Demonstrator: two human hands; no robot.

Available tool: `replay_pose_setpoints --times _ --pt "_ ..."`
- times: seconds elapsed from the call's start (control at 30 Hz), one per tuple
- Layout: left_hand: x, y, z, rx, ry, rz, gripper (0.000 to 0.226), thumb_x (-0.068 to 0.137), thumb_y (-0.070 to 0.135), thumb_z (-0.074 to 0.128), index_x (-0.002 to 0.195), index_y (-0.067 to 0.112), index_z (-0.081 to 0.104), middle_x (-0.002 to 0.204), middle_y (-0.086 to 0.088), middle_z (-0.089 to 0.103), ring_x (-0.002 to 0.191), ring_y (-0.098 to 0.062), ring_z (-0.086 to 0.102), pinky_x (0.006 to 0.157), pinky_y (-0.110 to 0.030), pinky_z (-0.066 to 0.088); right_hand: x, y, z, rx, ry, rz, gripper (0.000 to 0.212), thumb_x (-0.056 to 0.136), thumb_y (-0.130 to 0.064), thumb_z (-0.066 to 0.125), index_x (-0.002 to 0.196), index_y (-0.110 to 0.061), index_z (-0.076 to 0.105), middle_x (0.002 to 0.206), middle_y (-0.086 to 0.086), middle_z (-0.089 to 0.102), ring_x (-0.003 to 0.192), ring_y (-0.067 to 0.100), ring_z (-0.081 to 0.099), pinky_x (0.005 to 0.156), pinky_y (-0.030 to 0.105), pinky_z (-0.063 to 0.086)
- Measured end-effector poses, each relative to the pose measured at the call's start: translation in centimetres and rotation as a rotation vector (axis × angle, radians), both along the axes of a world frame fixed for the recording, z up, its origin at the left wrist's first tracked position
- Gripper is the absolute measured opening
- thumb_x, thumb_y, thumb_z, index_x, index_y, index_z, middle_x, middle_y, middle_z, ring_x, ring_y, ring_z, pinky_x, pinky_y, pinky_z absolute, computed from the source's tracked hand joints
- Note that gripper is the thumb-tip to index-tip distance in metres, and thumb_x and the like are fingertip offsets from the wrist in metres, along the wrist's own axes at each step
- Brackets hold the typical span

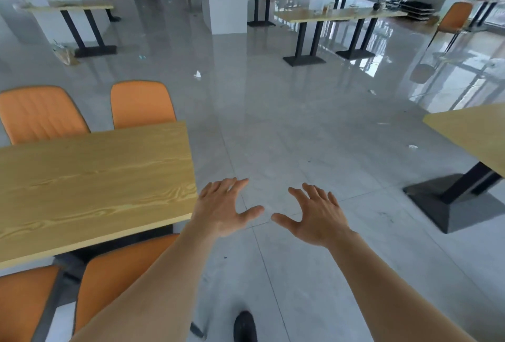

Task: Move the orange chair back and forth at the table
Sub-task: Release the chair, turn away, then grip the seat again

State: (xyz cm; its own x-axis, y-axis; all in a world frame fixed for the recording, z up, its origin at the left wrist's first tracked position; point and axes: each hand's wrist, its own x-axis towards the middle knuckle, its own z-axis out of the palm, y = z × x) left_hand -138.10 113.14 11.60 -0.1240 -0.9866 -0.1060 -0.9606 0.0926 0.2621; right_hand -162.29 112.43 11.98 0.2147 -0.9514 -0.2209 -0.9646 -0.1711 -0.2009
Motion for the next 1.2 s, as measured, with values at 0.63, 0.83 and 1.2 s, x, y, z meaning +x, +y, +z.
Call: replay_pose_setpoints --times 0.63,0.83,1.2 --pt "2.6 -52.7 0.5 -0.002 0.063 0.126 0.091 0.084 0.088 0.037 0.158 0.039 0.021 0.166 0.006 0.025 0.152 -0.019 0.019 0.124 -0.042 0.010 2.7 -54.7 1.6 -0.044 0.023 0.102 0.100 0.081 -0.094 0.030 0.162 -0.035 0.022 0.173 0.002 0.016 0.159 0.024 0.012 0.129 0.050 0.010" --pt "3.7 -69.9 1.2 -0.019 0.043 0.239 0.089 0.085 0.086 0.038 0.159 0.039 0.021 0.166 0.006 0.025 0.152 -0.019 0.020 0.123 -0.040 0.012 4.6 -75.1 1.5 -0.054 -0.007 0.198 0.100 0.081 -0.093 0.032 0.162 -0.034 0.022 0.172 0.003 0.016 0.159 0.024 0.011 0.129 0.050 0.009" --pt "13.7 -94.1 1.7 -0.031 0.032 0.482 0.087 0.085 0.087 0.036 0.158 0.041 0.021 0.166 0.006 0.026 0.151 -0.020 0.022 0.124 -0.041 0.014 17.0 -105.2 3.3 -0.031 0.003 0.453 0.102 0.082 -0.093 0.033 0.163 -0.032 0.020 0.173 0.004 0.011 0.160 0.023 0.006 0.129 0.049 0.005"
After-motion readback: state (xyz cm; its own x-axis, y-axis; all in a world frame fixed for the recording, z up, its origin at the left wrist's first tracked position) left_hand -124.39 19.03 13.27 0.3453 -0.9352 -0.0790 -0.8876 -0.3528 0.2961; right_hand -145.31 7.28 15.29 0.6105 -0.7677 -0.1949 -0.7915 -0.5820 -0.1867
